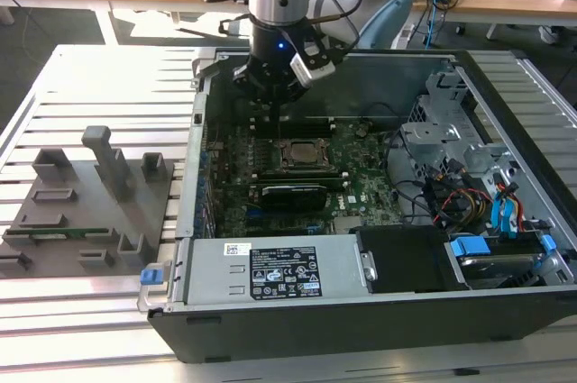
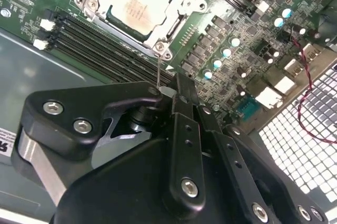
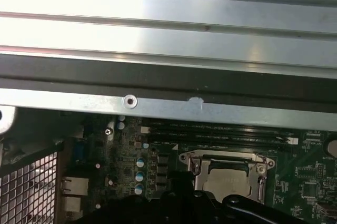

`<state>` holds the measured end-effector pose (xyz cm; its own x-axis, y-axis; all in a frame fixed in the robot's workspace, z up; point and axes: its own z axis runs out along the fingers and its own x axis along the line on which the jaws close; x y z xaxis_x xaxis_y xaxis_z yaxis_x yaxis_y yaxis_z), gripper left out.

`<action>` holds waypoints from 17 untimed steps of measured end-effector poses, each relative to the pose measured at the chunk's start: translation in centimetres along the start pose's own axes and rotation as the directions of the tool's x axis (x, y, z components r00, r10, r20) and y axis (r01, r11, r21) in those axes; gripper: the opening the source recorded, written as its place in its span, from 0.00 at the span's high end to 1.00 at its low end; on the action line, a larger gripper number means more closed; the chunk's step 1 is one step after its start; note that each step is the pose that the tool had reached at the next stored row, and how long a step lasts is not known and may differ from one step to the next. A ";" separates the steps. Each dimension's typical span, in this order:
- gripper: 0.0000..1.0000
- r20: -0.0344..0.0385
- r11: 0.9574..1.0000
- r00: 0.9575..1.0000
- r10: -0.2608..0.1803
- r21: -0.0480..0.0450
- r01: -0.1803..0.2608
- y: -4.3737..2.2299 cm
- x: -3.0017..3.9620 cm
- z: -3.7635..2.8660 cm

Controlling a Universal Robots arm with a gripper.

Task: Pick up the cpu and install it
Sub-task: 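Install the first cpu locking lever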

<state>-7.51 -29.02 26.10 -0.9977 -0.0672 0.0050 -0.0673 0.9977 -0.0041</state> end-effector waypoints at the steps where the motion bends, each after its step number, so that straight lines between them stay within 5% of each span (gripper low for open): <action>1: 0.89 0.000 1.000 1.000 0.000 0.000 0.000 0.00 -0.13 0.02; 13: 0.89 -0.002 1.000 1.000 0.000 0.000 0.000 -0.03 -1.18 0.13; 14: 0.89 -0.001 1.000 1.000 0.000 -0.006 0.000 -0.03 -1.19 0.14; 17: 0.89 0.001 0.999 1.000 0.000 -0.042 0.000 -0.03 -1.20 0.15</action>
<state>-6.32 -28.96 25.94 -0.9977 -0.0674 0.0038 -0.0672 0.9970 0.0382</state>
